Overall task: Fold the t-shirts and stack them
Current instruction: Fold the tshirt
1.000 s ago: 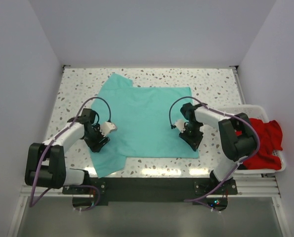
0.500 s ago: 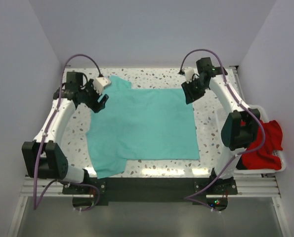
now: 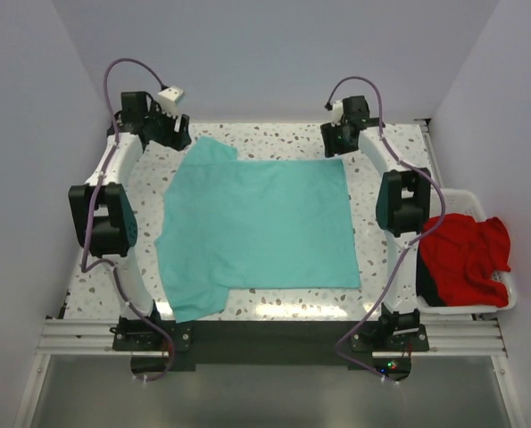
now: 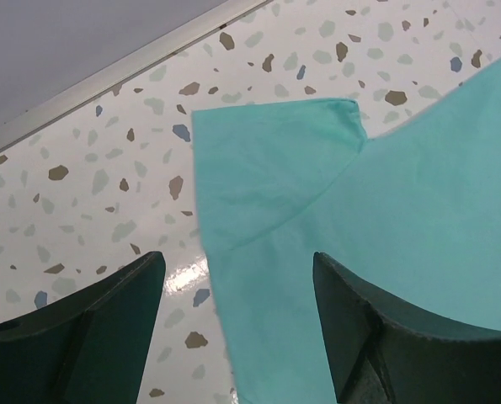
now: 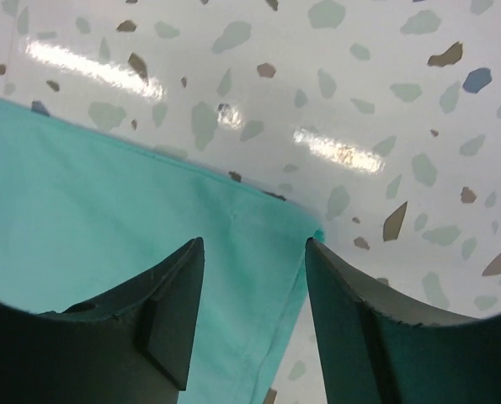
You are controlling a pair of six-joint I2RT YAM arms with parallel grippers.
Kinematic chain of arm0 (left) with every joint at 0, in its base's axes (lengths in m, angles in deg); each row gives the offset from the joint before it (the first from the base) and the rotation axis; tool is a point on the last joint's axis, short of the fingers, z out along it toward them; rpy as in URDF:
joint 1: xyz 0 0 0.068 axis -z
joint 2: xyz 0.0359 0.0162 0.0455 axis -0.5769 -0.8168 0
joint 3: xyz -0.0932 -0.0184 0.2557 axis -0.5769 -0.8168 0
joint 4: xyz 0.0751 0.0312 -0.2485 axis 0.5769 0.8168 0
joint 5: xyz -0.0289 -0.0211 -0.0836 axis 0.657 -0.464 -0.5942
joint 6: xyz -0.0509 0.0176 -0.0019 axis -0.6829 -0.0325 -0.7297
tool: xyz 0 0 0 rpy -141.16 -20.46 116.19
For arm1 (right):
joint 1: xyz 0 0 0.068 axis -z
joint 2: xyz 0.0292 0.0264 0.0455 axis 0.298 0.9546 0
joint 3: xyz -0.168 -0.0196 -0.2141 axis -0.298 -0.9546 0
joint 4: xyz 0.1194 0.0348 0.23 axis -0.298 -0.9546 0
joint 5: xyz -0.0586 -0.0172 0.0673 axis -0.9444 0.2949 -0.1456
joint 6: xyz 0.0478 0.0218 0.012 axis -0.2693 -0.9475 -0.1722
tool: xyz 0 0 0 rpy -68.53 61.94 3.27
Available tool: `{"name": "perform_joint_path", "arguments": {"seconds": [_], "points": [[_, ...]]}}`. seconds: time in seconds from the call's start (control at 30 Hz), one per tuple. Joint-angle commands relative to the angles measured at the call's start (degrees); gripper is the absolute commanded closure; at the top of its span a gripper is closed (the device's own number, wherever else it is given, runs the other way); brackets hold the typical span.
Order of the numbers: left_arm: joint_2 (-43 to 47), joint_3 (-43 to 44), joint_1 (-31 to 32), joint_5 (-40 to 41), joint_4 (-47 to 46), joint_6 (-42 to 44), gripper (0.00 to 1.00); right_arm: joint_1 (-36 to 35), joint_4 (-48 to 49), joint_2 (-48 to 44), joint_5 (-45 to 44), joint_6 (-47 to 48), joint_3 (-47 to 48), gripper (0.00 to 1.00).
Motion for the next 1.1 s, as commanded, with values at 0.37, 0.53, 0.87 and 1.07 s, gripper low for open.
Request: {"name": "perform_joint_path", "arguments": {"seconds": [0.37, 0.53, 0.87, 1.07], "points": [[-14.10, 9.99, -1.15, 1.12, -4.19, -6.42, 0.24, 1.83, 3.67, 8.24, 0.92, 2.86, 4.49, 0.51], [-19.64, 13.69, -1.24, 4.98, -1.82, -6.86, 0.24, 2.10, 4.37, 9.38, 0.48, 3.56, 4.75, 0.52], [-27.47, 21.33, -1.24, 6.66, 0.91, -9.14, 0.25, 2.27, 3.40, 10.00, 2.76, 6.37, 4.23, 0.75], [-31.08, 24.84, -0.80, 4.03, 1.26, -10.81, 0.30, 2.19, 1.03, 10.35, 4.53, 7.69, 5.10, 1.00]]}}
